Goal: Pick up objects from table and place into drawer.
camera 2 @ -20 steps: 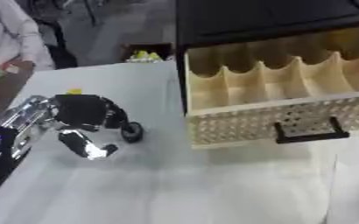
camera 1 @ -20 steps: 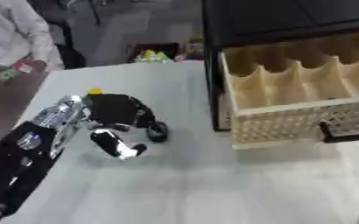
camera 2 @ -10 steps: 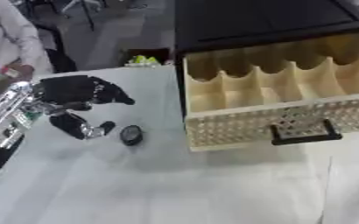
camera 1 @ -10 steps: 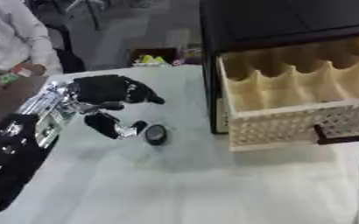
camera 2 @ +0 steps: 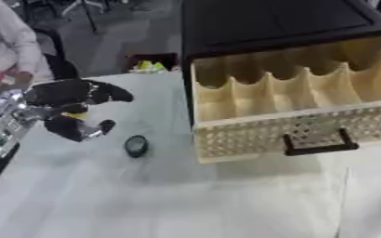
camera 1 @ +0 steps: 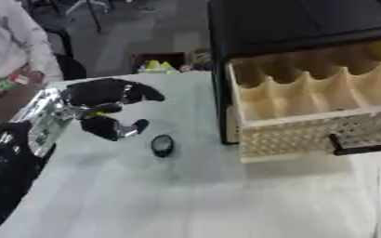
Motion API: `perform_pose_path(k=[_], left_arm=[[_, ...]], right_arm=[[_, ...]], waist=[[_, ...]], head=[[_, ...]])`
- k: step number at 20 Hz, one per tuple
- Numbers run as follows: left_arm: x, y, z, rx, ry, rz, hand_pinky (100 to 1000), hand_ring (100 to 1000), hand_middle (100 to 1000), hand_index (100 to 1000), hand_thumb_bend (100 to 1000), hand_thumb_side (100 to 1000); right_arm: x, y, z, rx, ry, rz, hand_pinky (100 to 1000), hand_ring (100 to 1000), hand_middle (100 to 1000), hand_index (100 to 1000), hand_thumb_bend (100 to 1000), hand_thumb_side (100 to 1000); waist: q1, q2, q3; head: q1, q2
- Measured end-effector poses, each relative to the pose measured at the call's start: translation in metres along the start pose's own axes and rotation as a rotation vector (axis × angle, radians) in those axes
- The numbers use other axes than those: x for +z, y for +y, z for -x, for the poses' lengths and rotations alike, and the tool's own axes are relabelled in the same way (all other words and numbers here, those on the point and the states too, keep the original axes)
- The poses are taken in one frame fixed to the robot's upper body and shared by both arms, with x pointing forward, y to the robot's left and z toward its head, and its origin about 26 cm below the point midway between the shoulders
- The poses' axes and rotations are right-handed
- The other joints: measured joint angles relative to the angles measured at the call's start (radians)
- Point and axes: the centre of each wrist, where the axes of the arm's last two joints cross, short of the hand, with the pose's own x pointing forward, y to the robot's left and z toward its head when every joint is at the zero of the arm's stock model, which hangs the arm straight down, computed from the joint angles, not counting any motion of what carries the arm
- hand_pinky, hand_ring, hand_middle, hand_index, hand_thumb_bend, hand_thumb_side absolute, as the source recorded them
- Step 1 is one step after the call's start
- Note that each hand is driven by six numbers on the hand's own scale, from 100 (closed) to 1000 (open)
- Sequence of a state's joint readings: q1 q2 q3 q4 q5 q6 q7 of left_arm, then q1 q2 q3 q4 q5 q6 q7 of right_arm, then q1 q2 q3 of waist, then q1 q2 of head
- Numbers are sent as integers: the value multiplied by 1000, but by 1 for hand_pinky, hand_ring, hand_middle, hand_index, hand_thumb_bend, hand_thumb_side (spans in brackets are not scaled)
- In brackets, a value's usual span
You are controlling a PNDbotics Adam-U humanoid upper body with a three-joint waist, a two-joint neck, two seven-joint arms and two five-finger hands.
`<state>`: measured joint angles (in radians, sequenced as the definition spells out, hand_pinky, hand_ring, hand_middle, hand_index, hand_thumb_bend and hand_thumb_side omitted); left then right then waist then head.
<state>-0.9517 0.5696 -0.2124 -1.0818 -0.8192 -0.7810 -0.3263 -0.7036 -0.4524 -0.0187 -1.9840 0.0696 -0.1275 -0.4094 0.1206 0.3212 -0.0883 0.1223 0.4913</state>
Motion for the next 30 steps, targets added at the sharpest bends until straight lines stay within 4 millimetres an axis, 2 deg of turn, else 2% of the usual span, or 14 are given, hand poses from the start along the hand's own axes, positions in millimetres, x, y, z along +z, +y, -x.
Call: perform_pose_path(k=[6,10,14,18,19,20,21,23,26,27,28,29,30], left_arm=[[2,-4,3,-4,18,23,777,914,882,1000,100,1000],[3,-5,4,-10,26,40,794,925,887,1000,190,1000],[0,-7,3,-22,29,58,806,932,899,1000,215,1000],[0,-8,2,-37,31,75,815,939,920,1000,205,1000],[-1,-8,2,-40,30,80,818,941,931,1000,179,1000],[-1,-8,1,-43,29,84,820,942,937,1000,103,899],[-2,-9,1,-45,27,87,821,944,939,1000,100,812],[-5,-10,-1,-45,22,95,824,945,942,1000,100,747],[-7,-11,-3,-46,22,110,826,946,943,1000,100,813],[-8,-11,-3,-46,22,115,829,947,944,1000,139,992],[-9,-11,-4,-45,22,117,830,947,944,1000,163,1000],[-10,-11,-5,-43,22,119,832,947,944,1000,238,1000],[-10,-10,-5,-40,23,120,833,947,943,1000,257,1000]], right_arm=[[0,0,0,0,-1,0,238,472,468,679,868,987],[0,0,0,0,-1,1,236,471,466,678,868,987],[0,0,0,-1,-1,2,234,470,464,676,868,987],[-1,-1,0,1,-1,5,233,469,463,674,868,987],[-1,-1,0,1,-1,5,233,468,463,674,868,987],[-1,-1,0,0,-1,5,233,468,462,674,868,987],[-1,-1,0,0,-1,5,233,468,462,673,868,987],[-1,-1,0,-2,0,6,233,468,462,673,868,987],[-1,-1,0,-3,1,6,232,467,461,672,868,987],[-1,-1,0,-4,1,6,231,467,460,671,868,987],[-1,-1,0,-4,1,6,231,467,460,671,868,987],[-1,-1,0,-5,1,6,231,466,460,671,868,987],[-1,-1,0,-6,2,6,231,466,460,670,868,987]], waist=[[4,7,-8],[7,11,-16],[13,14,-19],[14,21,-22],[16,22,-23],[18,23,-24],[19,25,-24],[19,25,-26],[19,27,-27],[19,28,-27],[20,28,-27],[21,28,-26],[21,28,-25]], head=[[3,-2],[8,-5],[8,-6],[8,-10],[8,-10],[8,-10],[8,-10],[8,-10],[8,-10],[8,-10],[8,-10],[8,-10],[8,-10]])
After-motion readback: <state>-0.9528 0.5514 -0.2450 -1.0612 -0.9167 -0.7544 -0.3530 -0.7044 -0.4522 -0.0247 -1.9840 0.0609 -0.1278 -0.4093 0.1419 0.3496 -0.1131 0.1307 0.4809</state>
